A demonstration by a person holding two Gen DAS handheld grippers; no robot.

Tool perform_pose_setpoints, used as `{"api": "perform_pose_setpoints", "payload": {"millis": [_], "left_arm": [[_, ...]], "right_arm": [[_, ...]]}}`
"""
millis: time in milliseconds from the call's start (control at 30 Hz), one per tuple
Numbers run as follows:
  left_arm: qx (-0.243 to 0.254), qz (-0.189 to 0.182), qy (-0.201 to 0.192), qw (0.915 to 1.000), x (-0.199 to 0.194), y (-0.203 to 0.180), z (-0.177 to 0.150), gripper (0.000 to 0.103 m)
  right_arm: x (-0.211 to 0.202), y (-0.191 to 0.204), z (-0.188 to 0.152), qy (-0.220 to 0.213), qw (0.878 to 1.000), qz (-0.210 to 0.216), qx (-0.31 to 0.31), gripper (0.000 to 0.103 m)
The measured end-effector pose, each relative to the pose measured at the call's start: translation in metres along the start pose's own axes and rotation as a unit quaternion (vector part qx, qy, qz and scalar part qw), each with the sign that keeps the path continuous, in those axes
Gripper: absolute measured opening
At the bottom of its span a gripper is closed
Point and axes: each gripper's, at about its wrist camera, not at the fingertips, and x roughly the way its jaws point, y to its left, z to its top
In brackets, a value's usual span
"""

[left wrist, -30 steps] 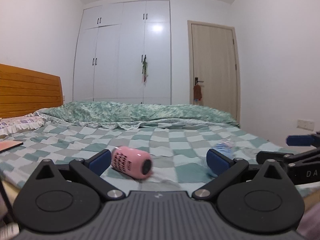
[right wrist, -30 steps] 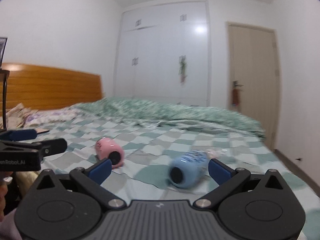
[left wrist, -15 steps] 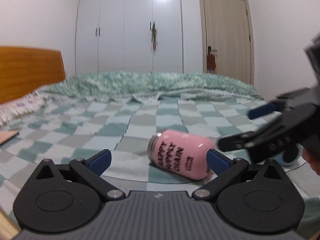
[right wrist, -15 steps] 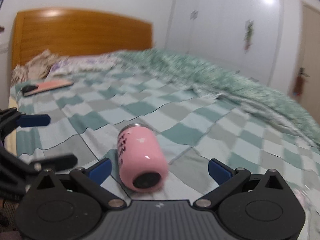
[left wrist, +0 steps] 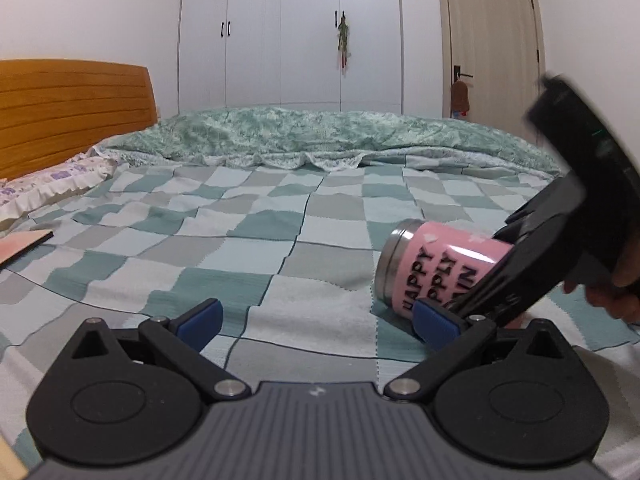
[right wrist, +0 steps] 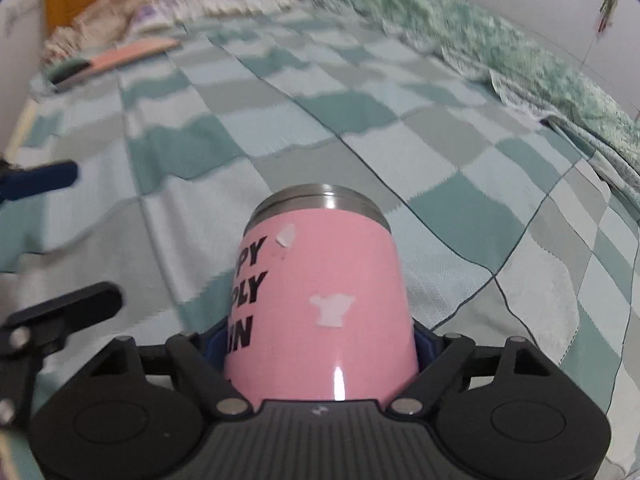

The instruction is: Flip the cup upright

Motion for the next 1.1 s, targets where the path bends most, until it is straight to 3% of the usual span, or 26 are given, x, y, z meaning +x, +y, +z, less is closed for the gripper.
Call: {"api": "perform_pose_setpoints", "payload": {"millis": [133,233,433,633,733,800,900,1100], "left_arm": [[0.0,-0.009,-0.007,0.9999,-0.029,-0.003,-0.001,0.103],[-0.001,-0.014,-0.012,0.9998,-0.054,-0.011,-0.002,0.103],[0.01,-0.028,-0.008,0.9995,-0.095,-0.032,-0.008,0.103],[0.018,-0.036,-0.008,0.9992,-0.123,-0.052,-0.013,0.103],[0.023,-0.035,-0.003,0.9991,-0.133,-0.062,-0.015,0.103],[0.027,-0.036,-0.002,0.999,-0.141,-0.067,-0.016,0.103],[0.039,-0.041,0.007,0.9984,-0.15,-0.077,-0.017,0.103],[0.056,-0.05,0.031,0.9967,-0.158,-0.116,-0.013,0.103]], "right_arm": [[-0.065,0.023,-0.029,-0.054,0.997,-0.012,-0.055,0.083],[-0.103,0.039,-0.059,-0.032,0.997,-0.017,-0.069,0.083],[-0.147,0.053,-0.127,0.016,1.0,-0.016,-0.014,0.083],[-0.144,0.046,-0.145,0.02,0.998,-0.042,0.031,0.084],[-0.111,0.036,-0.152,0.06,0.996,-0.035,0.058,0.084],[-0.12,0.033,-0.16,0.032,0.995,-0.033,0.087,0.088],[-0.175,0.027,-0.184,-0.062,0.99,-0.013,0.123,0.103],[-0.253,0.03,-0.241,-0.167,0.971,-0.077,0.153,0.103]]}}
